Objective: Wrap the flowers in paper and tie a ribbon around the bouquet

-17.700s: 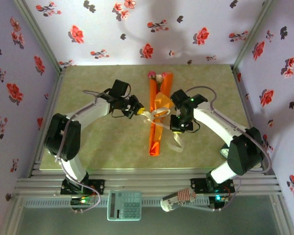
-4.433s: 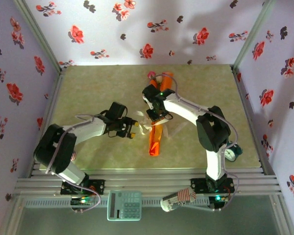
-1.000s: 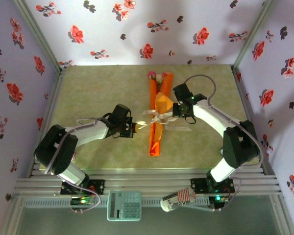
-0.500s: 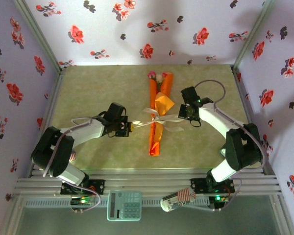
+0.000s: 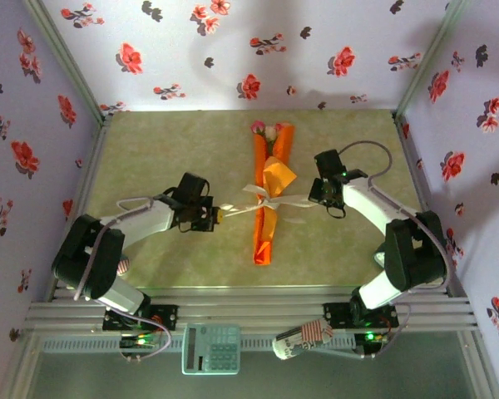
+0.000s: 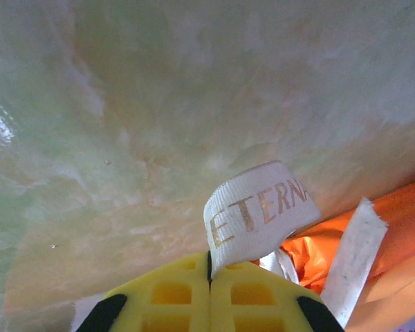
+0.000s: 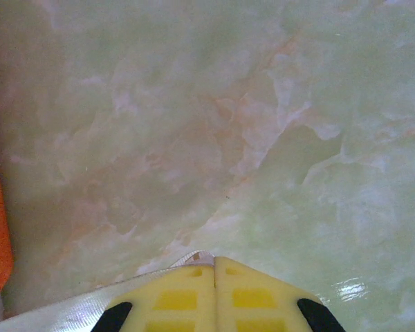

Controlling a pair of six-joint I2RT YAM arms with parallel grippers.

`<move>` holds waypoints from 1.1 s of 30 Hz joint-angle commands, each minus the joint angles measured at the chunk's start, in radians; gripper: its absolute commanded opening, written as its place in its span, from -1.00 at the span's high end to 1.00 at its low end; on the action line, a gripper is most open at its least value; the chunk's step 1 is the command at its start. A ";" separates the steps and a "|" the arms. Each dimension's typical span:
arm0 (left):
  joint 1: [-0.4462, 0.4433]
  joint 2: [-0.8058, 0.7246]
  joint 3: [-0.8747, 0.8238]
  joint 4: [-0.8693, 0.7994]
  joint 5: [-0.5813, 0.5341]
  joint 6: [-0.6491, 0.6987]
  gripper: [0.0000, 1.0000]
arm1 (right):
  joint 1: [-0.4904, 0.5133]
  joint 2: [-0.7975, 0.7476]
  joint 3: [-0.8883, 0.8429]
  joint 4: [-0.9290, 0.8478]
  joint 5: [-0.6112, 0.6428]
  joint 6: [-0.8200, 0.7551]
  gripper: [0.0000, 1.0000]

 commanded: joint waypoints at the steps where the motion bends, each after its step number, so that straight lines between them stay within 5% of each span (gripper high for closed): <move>1: 0.025 -0.008 0.036 -0.037 0.010 0.047 1.00 | -0.015 -0.022 -0.002 0.008 0.036 0.020 1.00; 33: 0.142 -0.021 0.049 -0.135 0.035 0.175 1.00 | -0.075 0.000 -0.007 0.026 0.112 0.057 1.00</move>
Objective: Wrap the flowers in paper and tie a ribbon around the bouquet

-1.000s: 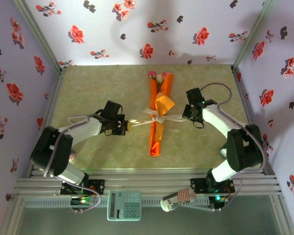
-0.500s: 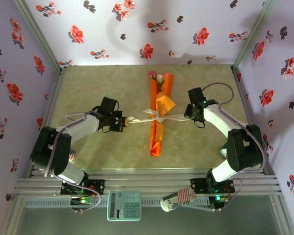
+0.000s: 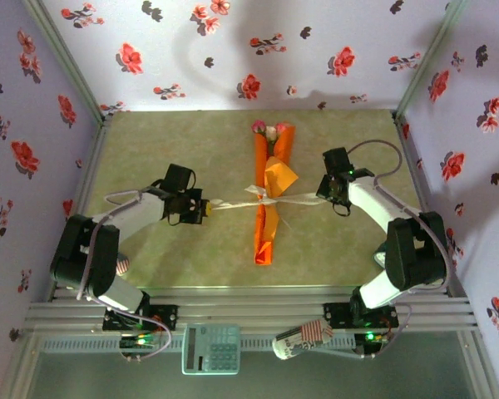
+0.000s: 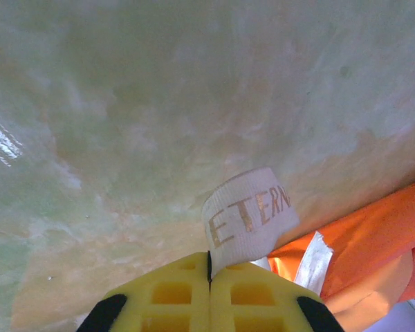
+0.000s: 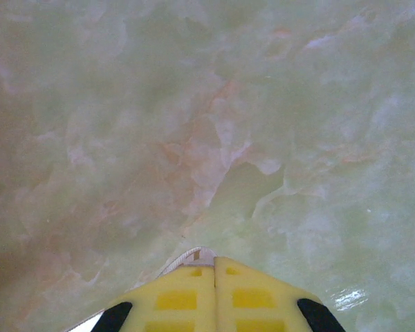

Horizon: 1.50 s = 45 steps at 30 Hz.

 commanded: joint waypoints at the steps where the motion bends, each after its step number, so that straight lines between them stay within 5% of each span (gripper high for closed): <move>1: 0.016 -0.024 -0.002 -0.054 -0.001 0.026 1.00 | -0.016 0.000 -0.009 0.009 0.056 0.042 1.00; 45: 0.120 -0.076 -0.058 -0.099 -0.020 0.078 1.00 | -0.113 0.052 -0.002 0.021 0.103 0.122 1.00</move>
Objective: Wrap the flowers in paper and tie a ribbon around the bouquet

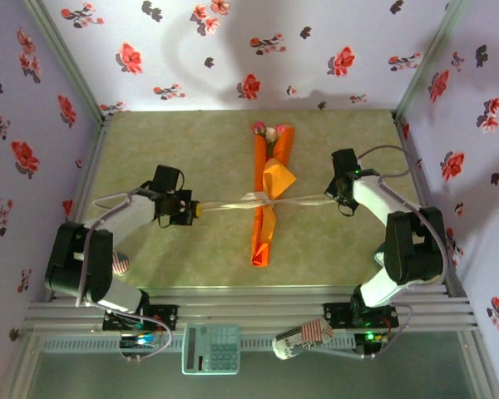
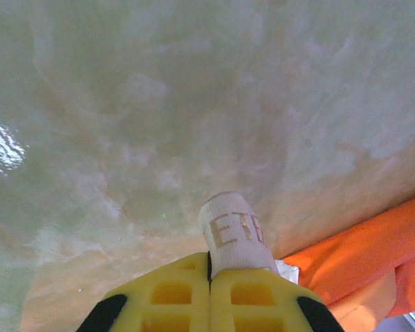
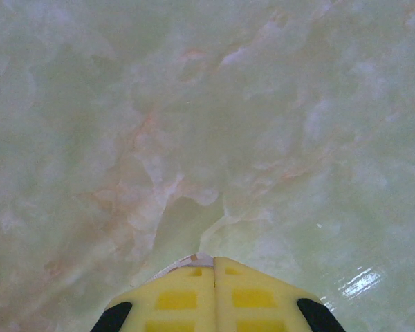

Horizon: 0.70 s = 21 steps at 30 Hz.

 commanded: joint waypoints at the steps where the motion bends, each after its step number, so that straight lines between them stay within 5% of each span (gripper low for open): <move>1: 0.035 -0.026 -0.022 -0.054 -0.033 0.022 1.00 | -0.035 0.014 0.013 0.000 0.066 0.031 1.00; 21: 0.085 -0.038 -0.039 -0.061 -0.019 0.041 1.00 | -0.063 0.040 0.027 0.012 0.078 0.036 1.00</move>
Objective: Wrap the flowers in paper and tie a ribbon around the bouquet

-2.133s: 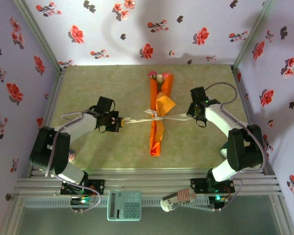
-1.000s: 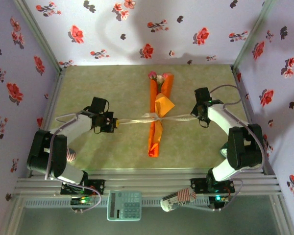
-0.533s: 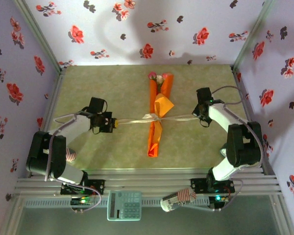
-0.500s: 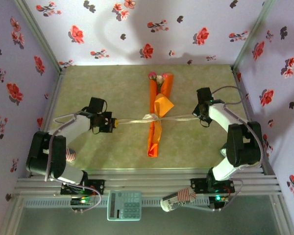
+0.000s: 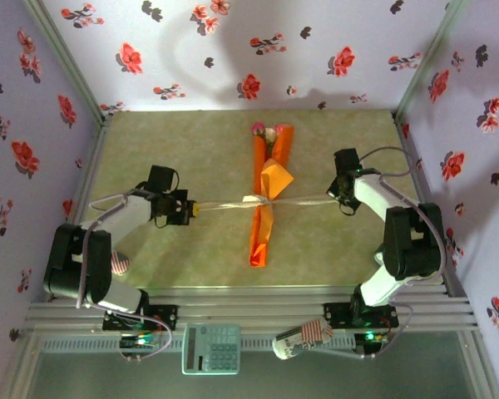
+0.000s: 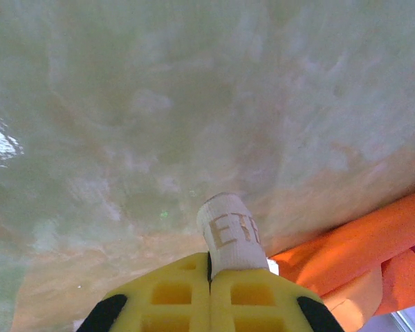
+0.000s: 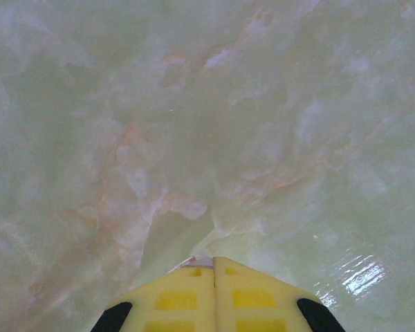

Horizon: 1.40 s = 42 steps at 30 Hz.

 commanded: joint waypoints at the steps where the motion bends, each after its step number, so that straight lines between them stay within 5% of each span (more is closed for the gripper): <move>1: 0.043 -0.026 -0.023 -0.064 -0.053 0.033 1.00 | -0.038 0.007 0.020 0.005 0.089 0.021 1.00; 42: 0.119 -0.064 -0.083 -0.074 -0.046 0.050 1.00 | -0.089 0.017 0.033 -0.002 0.122 0.022 1.00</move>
